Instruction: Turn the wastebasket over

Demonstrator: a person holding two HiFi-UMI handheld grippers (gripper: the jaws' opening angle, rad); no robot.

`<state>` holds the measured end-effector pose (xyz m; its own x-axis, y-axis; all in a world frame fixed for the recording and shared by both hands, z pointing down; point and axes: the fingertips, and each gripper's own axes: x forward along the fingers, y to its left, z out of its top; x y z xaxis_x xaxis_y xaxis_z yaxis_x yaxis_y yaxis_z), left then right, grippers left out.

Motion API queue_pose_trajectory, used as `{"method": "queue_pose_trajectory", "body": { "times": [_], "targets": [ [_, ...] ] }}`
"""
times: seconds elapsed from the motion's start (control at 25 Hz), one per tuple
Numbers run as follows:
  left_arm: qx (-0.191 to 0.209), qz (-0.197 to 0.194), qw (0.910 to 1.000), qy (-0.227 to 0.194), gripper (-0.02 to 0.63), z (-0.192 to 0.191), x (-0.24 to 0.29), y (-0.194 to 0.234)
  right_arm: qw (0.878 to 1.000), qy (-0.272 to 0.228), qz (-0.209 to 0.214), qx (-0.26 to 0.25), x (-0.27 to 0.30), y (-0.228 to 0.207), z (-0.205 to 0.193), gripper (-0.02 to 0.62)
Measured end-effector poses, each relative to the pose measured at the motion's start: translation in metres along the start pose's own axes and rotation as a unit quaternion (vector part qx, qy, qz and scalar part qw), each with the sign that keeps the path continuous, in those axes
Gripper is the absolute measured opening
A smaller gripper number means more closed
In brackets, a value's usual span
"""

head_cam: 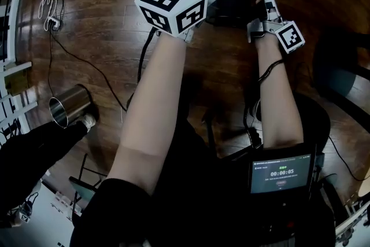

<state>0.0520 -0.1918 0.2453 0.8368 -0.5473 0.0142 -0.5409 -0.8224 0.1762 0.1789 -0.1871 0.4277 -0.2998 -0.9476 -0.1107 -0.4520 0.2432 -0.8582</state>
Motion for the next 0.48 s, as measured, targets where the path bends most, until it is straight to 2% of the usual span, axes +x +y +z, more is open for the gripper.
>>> {"method": "queue_pose_trajectory", "body": {
  "times": [0.08,0.2,0.32,0.48],
  "targets": [
    [-0.001,0.002,1.0,-0.005,0.0,0.001,-0.005,0.003,0.997,-0.031,-0.03,0.056,-0.015,-0.025,-0.016,0.011],
    [-0.007,0.004,0.9999,-0.013,0.0,0.003,-0.008,0.004,0.992,-0.057,-0.046,0.107,-0.03,-0.046,-0.038,0.015],
    [-0.013,0.003,0.9998,-0.013,0.0,0.005,-0.011,0.004,0.987,-0.067,-0.056,0.138,-0.042,-0.06,-0.061,0.027],
    [-0.018,0.002,0.9996,-0.019,0.0,0.01,-0.011,0.006,0.981,-0.066,-0.091,0.159,-0.066,-0.083,-0.09,0.034]
  ]
}}
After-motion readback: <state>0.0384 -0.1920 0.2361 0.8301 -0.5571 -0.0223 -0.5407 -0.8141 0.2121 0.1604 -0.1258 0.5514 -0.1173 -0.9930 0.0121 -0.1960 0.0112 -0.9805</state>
